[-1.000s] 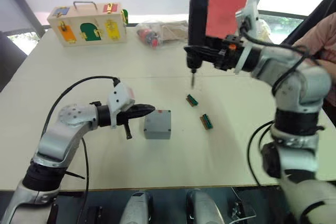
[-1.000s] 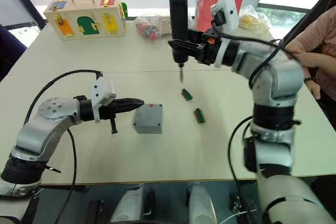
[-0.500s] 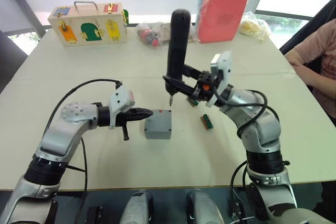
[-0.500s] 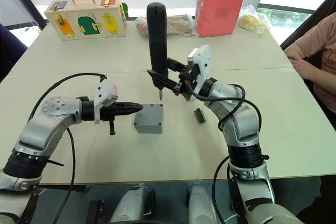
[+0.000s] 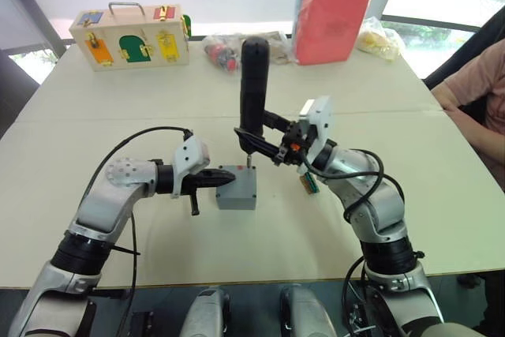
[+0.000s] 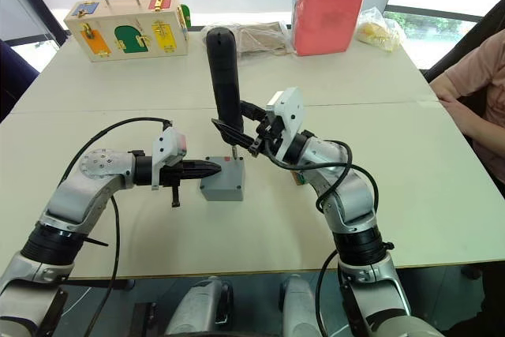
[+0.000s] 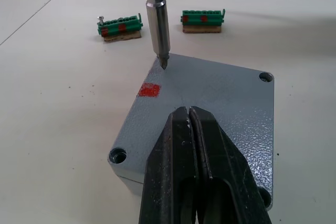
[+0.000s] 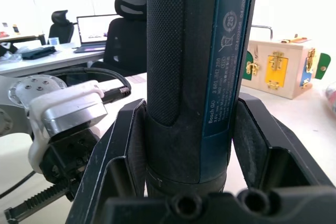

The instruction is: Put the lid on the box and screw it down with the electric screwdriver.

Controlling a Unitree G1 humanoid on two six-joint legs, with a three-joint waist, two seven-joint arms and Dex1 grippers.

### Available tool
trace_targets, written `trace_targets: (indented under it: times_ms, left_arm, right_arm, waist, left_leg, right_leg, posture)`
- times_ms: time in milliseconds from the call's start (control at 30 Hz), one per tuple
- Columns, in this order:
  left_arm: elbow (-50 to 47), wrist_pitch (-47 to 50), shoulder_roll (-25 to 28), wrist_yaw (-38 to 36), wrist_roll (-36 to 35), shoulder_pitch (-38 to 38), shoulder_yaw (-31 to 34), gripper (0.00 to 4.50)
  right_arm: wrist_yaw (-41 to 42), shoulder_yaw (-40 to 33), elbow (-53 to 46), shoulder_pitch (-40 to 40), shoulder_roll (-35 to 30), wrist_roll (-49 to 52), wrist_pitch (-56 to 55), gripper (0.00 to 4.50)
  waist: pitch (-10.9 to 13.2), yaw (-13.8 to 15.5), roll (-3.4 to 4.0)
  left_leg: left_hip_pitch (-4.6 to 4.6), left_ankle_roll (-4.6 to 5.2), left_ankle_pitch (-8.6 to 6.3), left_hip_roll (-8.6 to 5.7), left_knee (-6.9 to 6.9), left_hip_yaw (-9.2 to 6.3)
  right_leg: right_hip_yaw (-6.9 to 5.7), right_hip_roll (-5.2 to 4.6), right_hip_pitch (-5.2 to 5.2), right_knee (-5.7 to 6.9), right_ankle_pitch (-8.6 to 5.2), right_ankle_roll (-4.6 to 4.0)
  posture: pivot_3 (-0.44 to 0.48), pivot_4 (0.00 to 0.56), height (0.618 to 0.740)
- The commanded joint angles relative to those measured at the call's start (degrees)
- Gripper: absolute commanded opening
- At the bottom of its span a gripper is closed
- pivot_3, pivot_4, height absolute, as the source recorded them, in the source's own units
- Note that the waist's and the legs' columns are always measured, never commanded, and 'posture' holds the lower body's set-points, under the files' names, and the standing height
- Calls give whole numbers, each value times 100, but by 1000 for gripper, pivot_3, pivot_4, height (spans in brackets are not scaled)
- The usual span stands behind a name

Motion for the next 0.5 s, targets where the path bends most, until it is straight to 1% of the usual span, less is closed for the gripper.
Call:
trace_targets:
  times_ms: [33,500]
  left_arm:
    - [27,7,67,-66,90,24,-34,0]
    - [111,-64,72,-131,163,11,-60,0]
  right_arm:
    - [-27,-20,-191,-69,23,9,-259,1840]
    - [51,-153,-217,-96,-328,139,-95,1840]
  waist:
    - [0,1,0]
    - [-1,4,-1]
  left_leg:
    - [0,0,0,0,0,0]
    - [4,0,0,0,0,-2]
  right_leg:
    - [0,0,0,0,0,0]
    - [0,0,2,0,0,0]
  posture:
    - [0,150,730]
    - [0,150,730]
